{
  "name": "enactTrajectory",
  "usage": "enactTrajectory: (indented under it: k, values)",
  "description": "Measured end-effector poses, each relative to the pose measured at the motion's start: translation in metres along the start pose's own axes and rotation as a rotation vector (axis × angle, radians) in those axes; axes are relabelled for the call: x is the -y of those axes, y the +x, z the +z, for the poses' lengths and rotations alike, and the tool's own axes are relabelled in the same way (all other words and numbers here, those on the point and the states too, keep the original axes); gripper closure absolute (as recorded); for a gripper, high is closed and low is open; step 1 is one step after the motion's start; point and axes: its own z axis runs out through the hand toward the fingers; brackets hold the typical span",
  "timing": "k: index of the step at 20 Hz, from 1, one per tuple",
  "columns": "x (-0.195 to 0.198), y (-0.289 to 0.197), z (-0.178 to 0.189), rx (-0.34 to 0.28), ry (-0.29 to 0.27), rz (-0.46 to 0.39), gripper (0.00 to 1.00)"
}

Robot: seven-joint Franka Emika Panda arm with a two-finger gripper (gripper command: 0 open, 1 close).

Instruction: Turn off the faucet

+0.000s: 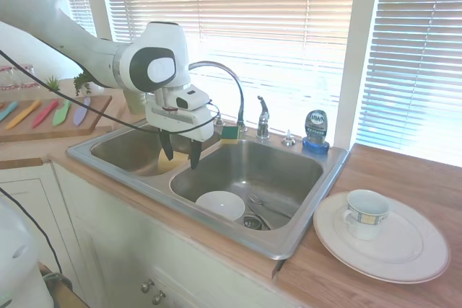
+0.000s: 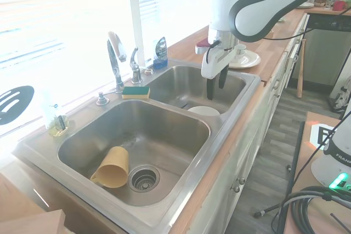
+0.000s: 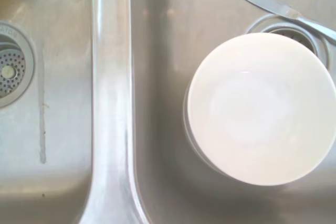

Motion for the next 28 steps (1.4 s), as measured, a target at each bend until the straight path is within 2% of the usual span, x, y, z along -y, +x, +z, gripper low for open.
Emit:
enactTrajectory:
  k: [4, 5, 28]
  values:
    - [-0.0016, 0.001, 0.0009, 0.004, -0.005, -0.012, 0.0]
    - [-0.0024, 0.0014, 0.0014, 0.004, -0.006, -0.014, 1.0]
    - [-0.0058, 0.0044, 0.0014, 0.001, -0.002, -0.013, 1.0]
